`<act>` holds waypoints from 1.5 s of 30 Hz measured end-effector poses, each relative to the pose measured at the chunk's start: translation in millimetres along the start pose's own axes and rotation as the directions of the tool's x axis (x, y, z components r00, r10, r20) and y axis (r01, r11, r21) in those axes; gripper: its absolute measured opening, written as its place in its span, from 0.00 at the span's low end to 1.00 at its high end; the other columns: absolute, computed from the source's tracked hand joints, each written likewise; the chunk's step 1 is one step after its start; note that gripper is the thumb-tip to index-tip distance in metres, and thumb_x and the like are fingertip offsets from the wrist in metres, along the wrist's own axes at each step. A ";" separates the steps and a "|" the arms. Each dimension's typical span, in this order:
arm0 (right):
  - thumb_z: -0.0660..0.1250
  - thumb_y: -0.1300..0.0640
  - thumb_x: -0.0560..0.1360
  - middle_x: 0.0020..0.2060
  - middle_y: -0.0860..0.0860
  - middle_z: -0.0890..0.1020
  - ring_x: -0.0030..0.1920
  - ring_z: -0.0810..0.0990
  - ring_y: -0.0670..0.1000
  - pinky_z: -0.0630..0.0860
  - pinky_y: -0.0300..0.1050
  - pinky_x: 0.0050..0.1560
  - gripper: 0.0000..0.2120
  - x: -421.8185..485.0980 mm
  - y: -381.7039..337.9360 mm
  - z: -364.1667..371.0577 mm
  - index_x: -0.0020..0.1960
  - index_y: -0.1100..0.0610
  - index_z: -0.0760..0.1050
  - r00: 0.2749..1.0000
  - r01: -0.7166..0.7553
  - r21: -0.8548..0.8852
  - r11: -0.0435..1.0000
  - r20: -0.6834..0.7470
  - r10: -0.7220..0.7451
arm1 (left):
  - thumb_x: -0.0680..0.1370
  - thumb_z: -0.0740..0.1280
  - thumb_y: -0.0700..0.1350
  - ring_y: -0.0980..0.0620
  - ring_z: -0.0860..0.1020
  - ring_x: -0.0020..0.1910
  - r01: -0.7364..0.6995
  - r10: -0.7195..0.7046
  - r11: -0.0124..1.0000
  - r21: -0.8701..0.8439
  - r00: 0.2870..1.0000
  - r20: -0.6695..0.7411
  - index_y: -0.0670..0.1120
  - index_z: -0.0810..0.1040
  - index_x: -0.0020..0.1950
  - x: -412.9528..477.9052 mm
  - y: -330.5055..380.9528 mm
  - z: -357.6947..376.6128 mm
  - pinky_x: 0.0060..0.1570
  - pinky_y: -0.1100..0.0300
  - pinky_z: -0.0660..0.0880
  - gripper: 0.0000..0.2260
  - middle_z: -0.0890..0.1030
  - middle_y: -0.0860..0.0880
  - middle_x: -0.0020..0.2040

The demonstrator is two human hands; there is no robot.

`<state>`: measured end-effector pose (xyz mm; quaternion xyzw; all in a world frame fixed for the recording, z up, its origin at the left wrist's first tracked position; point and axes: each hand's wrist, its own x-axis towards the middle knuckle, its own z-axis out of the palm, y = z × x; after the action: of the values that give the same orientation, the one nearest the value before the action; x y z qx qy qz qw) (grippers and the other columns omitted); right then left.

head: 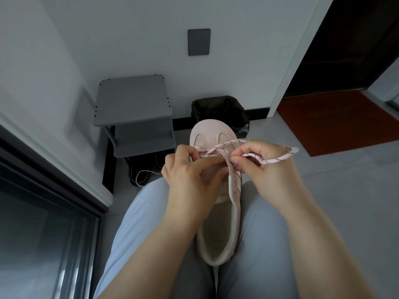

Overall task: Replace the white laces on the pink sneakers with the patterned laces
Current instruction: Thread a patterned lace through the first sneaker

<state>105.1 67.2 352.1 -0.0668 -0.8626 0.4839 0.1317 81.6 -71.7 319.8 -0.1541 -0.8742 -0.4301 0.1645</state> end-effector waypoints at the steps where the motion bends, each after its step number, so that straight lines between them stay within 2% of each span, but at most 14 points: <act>1: 0.70 0.63 0.70 0.32 0.48 0.82 0.35 0.79 0.45 0.75 0.41 0.38 0.05 0.7 0.3 0.8 0.37 0.55 0.80 1.000 -0.001 0.009 1.000 0.012 0.001 | 0.68 0.65 0.59 0.51 0.64 0.44 0.002 -0.002 1.000 -0.005 1.000 0.001 0.59 0.82 0.47 -0.2 0.0 0.0 0.47 0.57 0.59 0.11 0.68 0.53 0.44; 9: 0.73 0.59 0.68 0.31 0.46 0.81 0.34 0.77 0.43 0.74 0.37 0.39 0.03 0.7 5.7 8.7 0.37 0.55 0.80 0.990 -0.141 0.309 0.941 0.075 0.123 | 0.69 0.66 0.49 0.50 0.64 0.43 0.038 -0.039 0.998 0.058 0.999 0.032 0.54 0.83 0.41 1.9 -0.3 7.0 0.46 0.56 0.59 0.06 0.67 0.52 0.43; 12: 0.77 0.49 0.63 0.32 0.47 0.78 0.34 0.75 0.44 0.72 0.38 0.35 0.15 -5.2 4.1 9.4 0.39 0.55 0.74 0.979 -0.185 0.323 0.928 0.140 0.147 | 0.69 0.65 0.46 0.49 0.64 0.43 0.038 -0.040 0.997 0.067 0.999 0.036 0.51 0.83 0.42 2.4 -1.4 0.6 0.45 0.56 0.60 0.07 0.68 0.51 0.43; 15: 0.78 0.55 0.62 0.34 0.47 0.75 0.34 0.72 0.42 0.70 0.35 0.34 0.16 -9.7 2.3 11.1 0.38 0.56 0.71 0.983 -0.116 0.185 0.976 0.163 0.086 | 0.69 0.68 0.48 0.50 0.63 0.44 0.047 -0.049 0.998 0.038 0.996 0.079 0.50 0.83 0.41 1.8 -5.6 -14.6 0.46 0.56 0.63 0.06 0.66 0.55 0.40; 18: 0.73 0.64 0.64 0.30 0.45 0.73 0.28 0.69 0.39 0.66 0.31 0.29 0.11 -9.4 1.9 15.2 0.35 0.54 0.71 0.989 -0.113 0.099 0.989 0.106 0.102 | 0.71 0.71 0.44 0.54 0.63 0.46 0.109 -0.108 0.994 0.008 0.970 0.217 0.51 0.82 0.40 3.5 -8.6 -37.9 0.46 0.73 0.61 0.02 0.65 0.58 0.41; 22: 0.71 0.66 0.63 0.27 0.46 0.74 0.29 0.70 0.42 0.66 0.35 0.31 0.11 -6.2 2.7 8.5 0.31 0.52 0.74 0.979 -0.166 0.244 0.955 0.161 0.129 | 0.71 0.71 0.43 0.62 0.76 0.46 0.248 -0.193 0.955 -0.163 0.936 0.295 0.54 0.77 0.34 11.3 -26.9 -82.6 0.45 0.79 0.66 0.08 0.76 0.57 0.47; 23: 0.71 0.64 0.62 0.28 0.47 0.74 0.31 0.71 0.44 0.68 0.36 0.33 0.09 -6.0 3.4 4.9 0.30 0.52 0.75 0.970 -0.178 0.314 0.933 0.215 0.113 | 0.72 0.71 0.43 0.64 0.77 0.49 0.327 -0.220 0.874 -0.360 0.926 0.307 0.51 0.77 0.35 14.0 -35.9 -93.5 0.48 0.76 0.69 0.07 0.80 0.57 0.50; 25: 0.71 0.56 0.61 0.30 0.46 0.75 0.35 0.73 0.44 0.70 0.37 0.39 0.05 -4.9 6.7 -0.5 0.29 0.50 0.75 0.959 -0.199 0.429 0.881 0.270 0.086 | 0.71 0.69 0.45 0.55 0.78 0.57 0.393 -0.173 0.511 -0.765 0.918 0.356 0.44 0.73 0.40 17.3 -53.0 -106.4 0.56 0.63 0.75 0.07 0.83 0.51 0.53; 27: 0.67 0.44 0.62 0.31 0.43 0.76 0.40 0.73 0.44 0.69 0.40 0.47 0.12 -2.1 12.0 -1.6 0.26 0.51 0.74 0.972 -0.200 0.457 0.867 0.207 0.116 | 0.72 0.65 0.44 0.49 0.80 0.54 0.333 -0.165 0.207 -0.920 0.939 0.303 0.43 0.73 0.41 19.0 -60.9 -108.2 0.56 0.54 0.76 0.05 0.84 0.49 0.47; 32: 0.64 0.38 0.64 0.26 0.47 0.73 0.38 0.73 0.50 0.67 0.45 0.46 0.22 -2.5 14.2 5.7 0.24 0.55 0.68 0.988 -0.112 0.452 0.885 -0.043 0.147 | 0.76 0.55 0.38 0.58 0.68 0.25 0.323 -0.448 -0.018 -0.946 0.844 0.297 0.46 0.68 0.35 22.4 -56.5 -92.4 0.32 0.66 0.74 0.11 0.68 0.54 0.26; 35: 0.69 0.38 0.59 0.25 0.42 0.66 0.30 0.64 0.42 0.64 0.32 0.33 0.23 -7.6 9.3 9.9 0.32 0.55 0.65 0.998 -0.035 0.290 0.956 -0.032 0.047 | 0.80 0.50 0.34 0.58 0.63 0.24 0.304 -0.601 0.181 -0.935 0.787 0.140 0.46 0.65 0.35 25.6 -62.9 -93.4 0.25 0.68 0.63 0.16 0.67 0.54 0.25; 39: 0.74 0.41 0.54 0.30 0.38 0.69 0.33 0.68 0.38 0.65 0.29 0.35 0.23 -15.6 4.6 17.8 0.37 0.47 0.63 0.991 -0.013 0.037 0.999 0.131 0.008 | 0.81 0.52 0.37 0.59 0.64 0.25 0.286 -0.618 0.555 -0.781 0.770 -0.157 0.50 0.69 0.41 25.6 -79.4 -117.8 0.26 0.68 0.63 0.13 0.70 0.56 0.26; 42: 0.70 0.49 0.58 0.35 0.41 0.68 0.35 0.69 0.39 0.66 0.31 0.39 0.18 -14.6 8.5 21.0 0.43 0.46 0.66 0.996 -0.008 -0.014 1.000 0.091 0.009 | 0.81 0.53 0.40 0.57 0.68 0.28 0.360 -0.447 0.865 -0.349 0.868 -0.214 0.55 0.71 0.49 21.4 -98.2 -134.8 0.32 0.60 0.66 0.12 0.71 0.51 0.32; 45: 0.70 0.59 0.65 0.34 0.46 0.66 0.31 0.67 0.40 0.67 0.31 0.35 0.17 -12.0 8.9 19.7 0.47 0.50 0.66 0.999 0.000 0.049 0.999 0.037 -0.002 | 0.80 0.54 0.39 0.45 0.73 0.41 0.364 -0.360 0.931 0.001 0.922 -0.141 0.59 0.66 0.62 15.5 -119.9 -148.4 0.44 0.48 0.72 0.17 0.73 0.44 0.40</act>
<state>110.7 52.8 332.8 -0.0541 -0.8527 0.5061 0.1177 41.5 -258.7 327.7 0.0423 -0.8798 -0.4508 0.1445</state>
